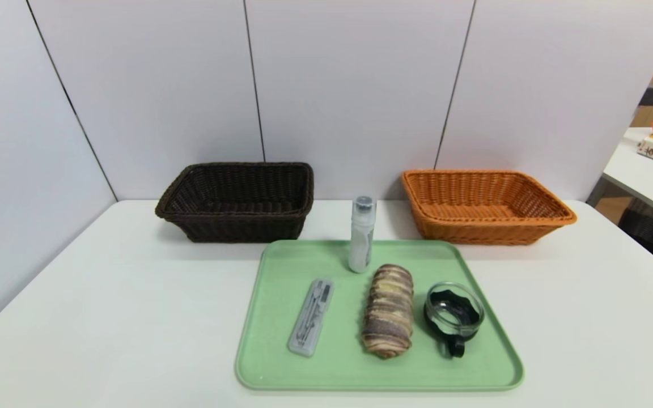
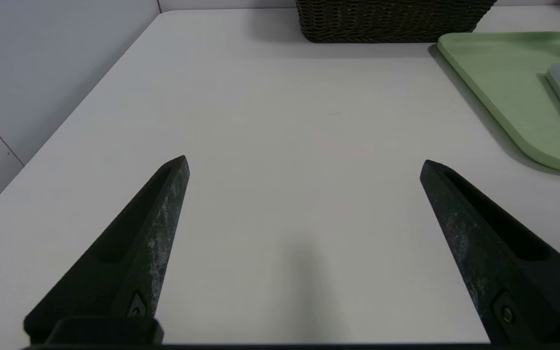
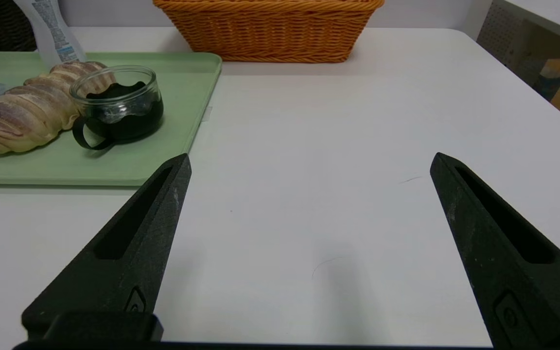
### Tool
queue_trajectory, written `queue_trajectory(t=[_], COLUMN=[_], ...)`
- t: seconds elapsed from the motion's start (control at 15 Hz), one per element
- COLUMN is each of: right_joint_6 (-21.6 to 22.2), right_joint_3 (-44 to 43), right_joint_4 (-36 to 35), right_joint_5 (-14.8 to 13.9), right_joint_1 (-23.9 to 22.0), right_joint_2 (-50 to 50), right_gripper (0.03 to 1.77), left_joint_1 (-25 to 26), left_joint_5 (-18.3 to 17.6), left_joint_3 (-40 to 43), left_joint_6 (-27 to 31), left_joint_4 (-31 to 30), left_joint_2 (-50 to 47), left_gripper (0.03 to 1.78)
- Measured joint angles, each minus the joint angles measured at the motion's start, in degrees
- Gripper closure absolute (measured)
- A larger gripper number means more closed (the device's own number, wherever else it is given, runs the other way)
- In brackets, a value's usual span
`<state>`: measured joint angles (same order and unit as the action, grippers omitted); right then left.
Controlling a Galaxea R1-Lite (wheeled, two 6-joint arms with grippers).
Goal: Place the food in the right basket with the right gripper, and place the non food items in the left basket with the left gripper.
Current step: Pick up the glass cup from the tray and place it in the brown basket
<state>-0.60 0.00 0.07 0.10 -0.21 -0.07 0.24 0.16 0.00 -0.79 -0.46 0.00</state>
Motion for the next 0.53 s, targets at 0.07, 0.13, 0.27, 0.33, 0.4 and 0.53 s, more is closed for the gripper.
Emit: queue_trajectory(t=[0.07, 0.13, 0.27, 0.33, 0.4, 0.53], right_joint_6=[0.09, 0.29, 0.41, 0.29, 0.22, 0.20], right_joint_3=[0.00, 0.00, 0.00, 0.00, 0.00, 0.00], right_joint_4=[0.02, 0.00, -0.02, -0.05, -0.07, 0.00], right_joint_5=[0.01, 0.00, -0.02, 0.00, -0.02, -0.02], right_joint_1=[0.00, 0.00, 0.02, 0.02, 0.02, 0.02], right_joint_2=[0.00, 0.00, 0.00, 0.00, 0.00, 0.00], right_gripper=[0.10, 0.10, 0.10, 0.10, 0.10, 0.10], left_joint_1=[0.00, 0.00, 0.00, 0.00, 0.00, 0.00], left_joint_5=[0.00, -0.02, -0.02, 0.00, 0.00, -0.02], left_joint_3=[0.00, 0.00, 0.00, 0.00, 0.00, 0.00], left_joint_6=[-0.02, -0.02, -0.06, -0.02, -0.06, -0.05], left_joint_4=[0.02, 0.02, 0.05, 0.05, 0.05, 0.05], left_joint_2=[0.00, 0.00, 0.00, 0.00, 0.00, 0.00], left_gripper=[0.12, 0.12, 0.12, 0.12, 0.12, 0.12])
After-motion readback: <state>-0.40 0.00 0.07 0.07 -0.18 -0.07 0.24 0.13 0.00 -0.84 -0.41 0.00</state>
